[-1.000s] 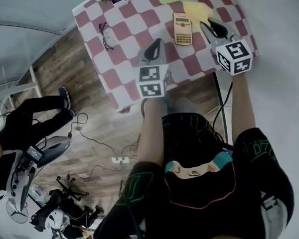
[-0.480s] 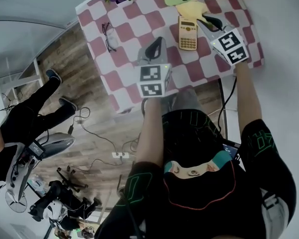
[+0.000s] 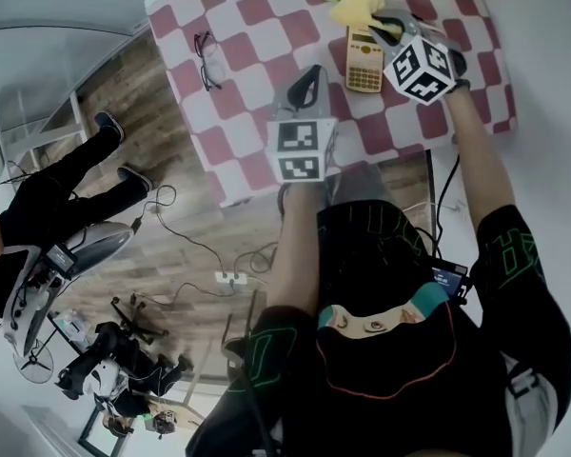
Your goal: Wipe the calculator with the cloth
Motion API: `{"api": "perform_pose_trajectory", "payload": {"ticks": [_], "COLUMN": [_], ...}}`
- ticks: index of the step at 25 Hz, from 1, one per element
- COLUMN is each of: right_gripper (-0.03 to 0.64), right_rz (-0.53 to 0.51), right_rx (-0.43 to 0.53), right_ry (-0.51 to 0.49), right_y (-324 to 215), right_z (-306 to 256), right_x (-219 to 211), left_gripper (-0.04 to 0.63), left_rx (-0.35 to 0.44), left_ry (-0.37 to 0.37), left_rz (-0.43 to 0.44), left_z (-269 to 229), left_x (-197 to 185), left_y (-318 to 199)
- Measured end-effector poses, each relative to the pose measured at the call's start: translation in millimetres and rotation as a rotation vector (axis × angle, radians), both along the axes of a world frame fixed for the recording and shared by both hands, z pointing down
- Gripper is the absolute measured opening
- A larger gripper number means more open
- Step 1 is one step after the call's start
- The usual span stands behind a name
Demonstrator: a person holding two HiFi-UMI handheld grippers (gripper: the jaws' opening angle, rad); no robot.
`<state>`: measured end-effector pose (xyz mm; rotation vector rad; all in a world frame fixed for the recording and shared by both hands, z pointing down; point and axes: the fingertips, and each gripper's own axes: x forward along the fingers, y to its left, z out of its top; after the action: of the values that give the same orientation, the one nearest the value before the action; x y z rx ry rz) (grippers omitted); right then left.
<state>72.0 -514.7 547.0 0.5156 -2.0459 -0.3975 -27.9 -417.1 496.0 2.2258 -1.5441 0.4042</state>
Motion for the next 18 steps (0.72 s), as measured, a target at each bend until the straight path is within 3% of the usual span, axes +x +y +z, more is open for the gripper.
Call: {"api": "perform_pose_trajectory", "payload": {"ticks": [13,18], "right_gripper": [0.064,0.064], "right_rz": [-0.074,-0.059], "right_rx": [-0.108,-0.115], "right_ry": [0.061,0.070], "right_y": [38.1,56.1], "right_z": [23.4,21.8], "right_x": [-9.6,-10.4], "left_gripper": [0.009,0.009], "left_rx": [-0.025,-0.019], "left_ry": [0.017,0.036], "left_rz": [0.015,0.044], "left_z": [9.3,5.8], "left_x": [-3.1,-3.1], "left_y": [10.3,16.5]}}
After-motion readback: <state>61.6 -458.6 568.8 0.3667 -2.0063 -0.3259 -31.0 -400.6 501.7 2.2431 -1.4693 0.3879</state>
